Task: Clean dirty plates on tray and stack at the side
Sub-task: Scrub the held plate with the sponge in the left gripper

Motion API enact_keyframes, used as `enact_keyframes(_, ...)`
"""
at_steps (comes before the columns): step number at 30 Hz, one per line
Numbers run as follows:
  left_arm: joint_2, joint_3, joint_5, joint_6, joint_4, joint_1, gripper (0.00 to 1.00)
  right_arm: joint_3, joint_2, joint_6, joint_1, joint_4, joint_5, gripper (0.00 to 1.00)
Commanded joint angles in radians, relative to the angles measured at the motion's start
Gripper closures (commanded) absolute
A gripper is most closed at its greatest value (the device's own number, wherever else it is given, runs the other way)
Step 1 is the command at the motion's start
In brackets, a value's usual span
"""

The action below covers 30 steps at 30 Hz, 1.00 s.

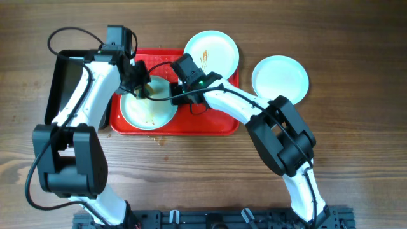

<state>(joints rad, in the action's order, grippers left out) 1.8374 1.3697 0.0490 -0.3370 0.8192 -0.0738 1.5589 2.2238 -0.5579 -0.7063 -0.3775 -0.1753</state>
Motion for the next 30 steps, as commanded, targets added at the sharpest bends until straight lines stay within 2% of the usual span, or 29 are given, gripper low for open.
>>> enact_keyframes(1, 0.013, -0.107, -0.047, 0.023, -0.029, 0.004, 0.96, 0.003, 0.011, 0.013, 0.003, 0.007, -0.017, 0.94)
enact_keyframes(6, 0.026, -0.312, -0.067, 0.016, -0.252, 0.004, 0.96, 0.003, 0.011, 0.013, 0.003, 0.010, -0.017, 0.94)
enact_keyframes(10, 0.040, -0.413, -0.092, 0.014, -0.339, 0.005, 0.96, 0.003, 0.011, 0.020, 0.003, 0.010, -0.032, 0.94)
enact_keyframes(13, 0.058, -0.418, 0.055, 0.015, -0.311, 0.005, 0.96, 0.003, 0.011, 0.032, 0.003, 0.006, -0.041, 0.93)
enact_keyframes(15, 0.056, -0.412, 0.146, 0.015, -0.310, 0.008, 0.96, 0.003, 0.011, 0.035, 0.003, 0.006, -0.054, 0.85)
enact_keyframes(16, 0.050, -0.395, 0.203, 0.015, -0.298, 0.018, 0.96, 0.003, 0.011, 0.034, 0.003, 0.006, -0.059, 0.83)
enact_keyframes(21, -0.019, -0.216, 0.419, 0.072, -0.150, 0.104, 0.96, 0.003, 0.011, 0.035, 0.003, 0.006, -0.059, 0.83)
enact_keyframes(25, -0.070, -0.131, 0.421, 0.105, -0.037, 0.159, 0.96, 0.003, 0.011, 0.034, 0.003, 0.006, -0.059, 0.83)
enact_keyframes(30, -0.071, -0.133, 0.220, 0.110, 0.035, 0.161, 0.96, 0.003, 0.014, 0.035, 0.003, 0.003, -0.058, 0.82)
